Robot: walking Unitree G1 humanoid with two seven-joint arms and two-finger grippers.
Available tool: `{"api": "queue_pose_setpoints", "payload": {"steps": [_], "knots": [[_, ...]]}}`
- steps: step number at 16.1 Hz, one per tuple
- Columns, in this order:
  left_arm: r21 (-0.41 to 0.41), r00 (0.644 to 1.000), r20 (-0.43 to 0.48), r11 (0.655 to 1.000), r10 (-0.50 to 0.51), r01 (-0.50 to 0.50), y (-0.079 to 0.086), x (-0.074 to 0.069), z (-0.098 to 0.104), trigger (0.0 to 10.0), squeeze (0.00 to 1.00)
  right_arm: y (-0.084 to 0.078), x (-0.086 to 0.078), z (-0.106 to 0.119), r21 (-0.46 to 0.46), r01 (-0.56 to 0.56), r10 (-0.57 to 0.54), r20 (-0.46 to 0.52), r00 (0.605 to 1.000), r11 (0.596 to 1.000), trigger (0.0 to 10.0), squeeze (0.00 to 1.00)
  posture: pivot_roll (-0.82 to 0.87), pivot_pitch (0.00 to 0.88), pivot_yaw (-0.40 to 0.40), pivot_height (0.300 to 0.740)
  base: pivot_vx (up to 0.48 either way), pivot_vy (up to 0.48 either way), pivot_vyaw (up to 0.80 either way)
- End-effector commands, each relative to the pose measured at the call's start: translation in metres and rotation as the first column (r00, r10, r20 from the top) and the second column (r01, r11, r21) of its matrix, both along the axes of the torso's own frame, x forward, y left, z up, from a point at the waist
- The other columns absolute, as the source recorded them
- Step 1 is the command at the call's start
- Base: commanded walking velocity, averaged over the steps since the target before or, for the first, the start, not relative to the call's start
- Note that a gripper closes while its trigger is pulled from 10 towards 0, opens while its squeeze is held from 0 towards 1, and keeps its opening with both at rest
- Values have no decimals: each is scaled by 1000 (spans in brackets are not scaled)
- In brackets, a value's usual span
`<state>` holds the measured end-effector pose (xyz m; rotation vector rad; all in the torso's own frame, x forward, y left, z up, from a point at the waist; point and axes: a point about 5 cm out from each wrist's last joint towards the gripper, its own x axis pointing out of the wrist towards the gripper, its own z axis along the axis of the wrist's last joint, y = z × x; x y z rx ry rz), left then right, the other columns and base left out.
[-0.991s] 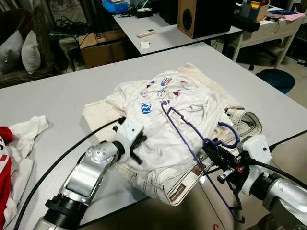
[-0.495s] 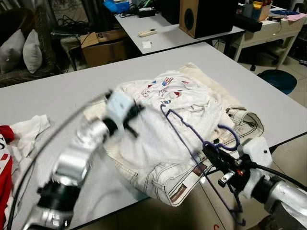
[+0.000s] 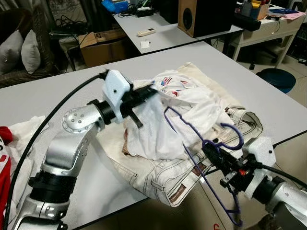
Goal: Hang hanger
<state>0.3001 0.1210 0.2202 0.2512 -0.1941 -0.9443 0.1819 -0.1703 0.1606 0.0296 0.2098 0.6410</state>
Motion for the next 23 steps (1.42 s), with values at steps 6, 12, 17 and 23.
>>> {"api": "queue_pose_setpoints", "payload": {"steps": [6, 12, 17, 23], "knots": [[-33, 975, -5, 974, -222, 222, -9, -21, 11, 0, 0, -9, 38, -9, 298, 89, -47, -146, 988, 950, 10000, 0, -17, 0, 95, 740, 0, 0, 0], [28, 982, -14, 982, -189, 189, -6, -21, 6, 0, 0, -16, 84, -4, 616, 314, -108, -348, 931, 722, 10000, 0, 7, 0, 75, 740, 0, 0, 0], [26, 989, 70, 991, -134, 132, -7, -12, 19, 0, 0, -9, 94, 0, 757, 433, -77, -457, 886, 490, 10000, 0, 10, 0, 79, 740, 0, 0, 0], [130, 985, 23, 977, -173, 169, -4, -16, 0, 0, 0, -30, 127, -1, 712, 700, -133, -690, 712, 53, 10000, 0, 13, 0, 83, 740, 0, 0, 0]]}}
